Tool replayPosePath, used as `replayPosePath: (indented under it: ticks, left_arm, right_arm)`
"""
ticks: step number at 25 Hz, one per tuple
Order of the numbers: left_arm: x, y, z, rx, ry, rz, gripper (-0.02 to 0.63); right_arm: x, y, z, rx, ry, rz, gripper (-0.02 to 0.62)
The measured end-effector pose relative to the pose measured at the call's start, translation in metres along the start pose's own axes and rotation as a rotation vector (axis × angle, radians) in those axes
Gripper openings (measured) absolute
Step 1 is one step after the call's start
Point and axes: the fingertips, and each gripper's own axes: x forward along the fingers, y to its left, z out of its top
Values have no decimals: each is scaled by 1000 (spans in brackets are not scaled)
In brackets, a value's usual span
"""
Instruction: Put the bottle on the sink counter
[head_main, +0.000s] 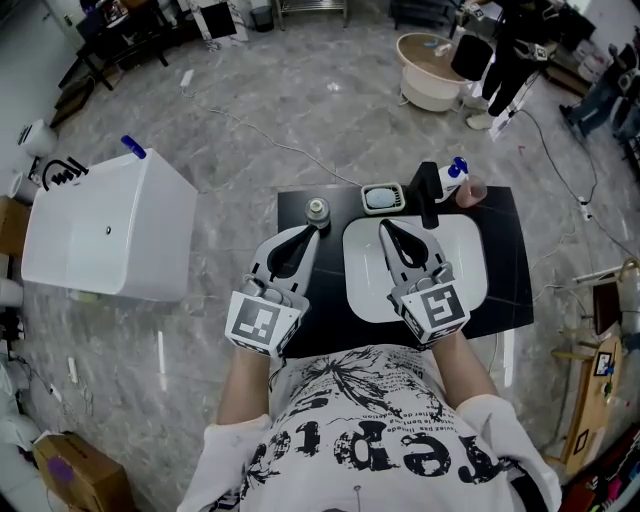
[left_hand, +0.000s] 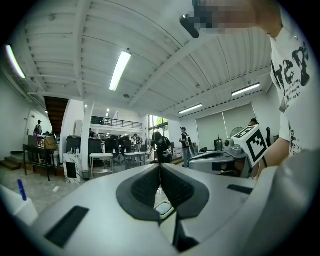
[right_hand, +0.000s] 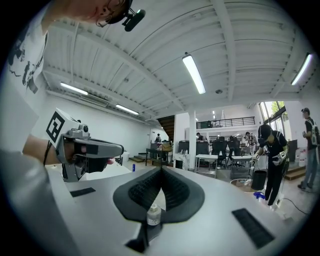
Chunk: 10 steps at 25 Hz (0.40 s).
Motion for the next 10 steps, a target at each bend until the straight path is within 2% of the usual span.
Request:
replayPosePath:
  ticks: [10]
  left_arm:
    - [2, -7, -9, 8, 10, -18, 15]
  right_arm:
    - [-4, -5, -5, 20, -22, -30, 12]
